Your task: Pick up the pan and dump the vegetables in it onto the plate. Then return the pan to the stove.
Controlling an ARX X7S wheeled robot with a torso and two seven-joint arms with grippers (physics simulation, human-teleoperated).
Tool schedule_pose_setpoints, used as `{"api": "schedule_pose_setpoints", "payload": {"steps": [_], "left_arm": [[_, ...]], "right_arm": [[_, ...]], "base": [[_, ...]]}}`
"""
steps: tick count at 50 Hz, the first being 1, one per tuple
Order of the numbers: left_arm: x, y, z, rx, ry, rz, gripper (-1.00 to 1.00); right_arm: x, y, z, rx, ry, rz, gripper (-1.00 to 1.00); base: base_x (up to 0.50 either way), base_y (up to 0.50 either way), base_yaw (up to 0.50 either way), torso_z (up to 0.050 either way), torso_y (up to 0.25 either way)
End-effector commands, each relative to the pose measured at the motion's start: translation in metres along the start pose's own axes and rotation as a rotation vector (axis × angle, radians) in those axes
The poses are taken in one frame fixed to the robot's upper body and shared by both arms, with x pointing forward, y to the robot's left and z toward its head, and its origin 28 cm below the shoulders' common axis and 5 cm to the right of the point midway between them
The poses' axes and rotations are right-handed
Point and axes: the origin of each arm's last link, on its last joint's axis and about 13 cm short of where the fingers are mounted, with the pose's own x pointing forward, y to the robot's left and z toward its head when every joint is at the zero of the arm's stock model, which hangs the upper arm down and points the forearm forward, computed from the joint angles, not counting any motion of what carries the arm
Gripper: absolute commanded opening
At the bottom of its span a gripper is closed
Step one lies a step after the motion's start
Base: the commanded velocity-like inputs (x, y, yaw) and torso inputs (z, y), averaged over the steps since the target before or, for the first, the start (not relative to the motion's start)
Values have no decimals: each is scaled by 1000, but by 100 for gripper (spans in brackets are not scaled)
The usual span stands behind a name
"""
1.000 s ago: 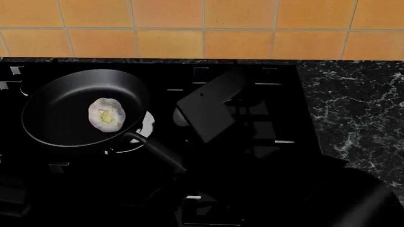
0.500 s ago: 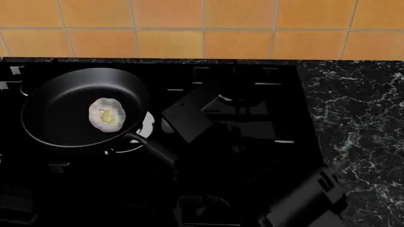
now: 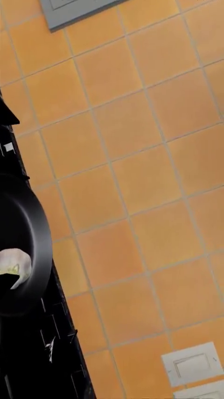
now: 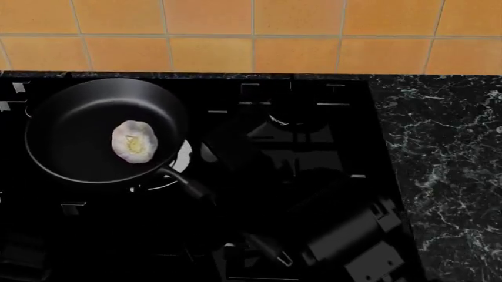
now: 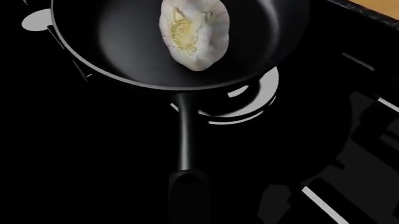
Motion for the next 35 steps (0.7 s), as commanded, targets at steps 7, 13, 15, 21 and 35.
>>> {"api": "schedule_pose_setpoints", "payload": {"steps": [7, 13, 15, 21, 35], "left_arm": [[-3, 2, 4, -5, -13, 15, 100], [-4, 4, 7, -7, -26, 24, 100], [-5, 5, 10, -13, -38, 25, 100], [-15, 8, 30, -28, -100, 6, 100], [-24, 7, 52, -2, -170, -16, 100]], "right_arm": [[-57, 6, 44, -91, -227, -150, -100], [-80, 10, 56, -142, -286, -233, -100], [-88, 10, 58, -135, -313, -250, -100], [-100, 15, 59, -139, -351, -251, -100], [-111, 24, 63, -158, -368, -276, -100]], "base": [[0, 0, 0, 0, 0], [0, 0, 0, 0, 0], [0, 0, 0, 0, 0], [0, 0, 0, 0, 3], [0, 143, 0, 0, 1]]}}
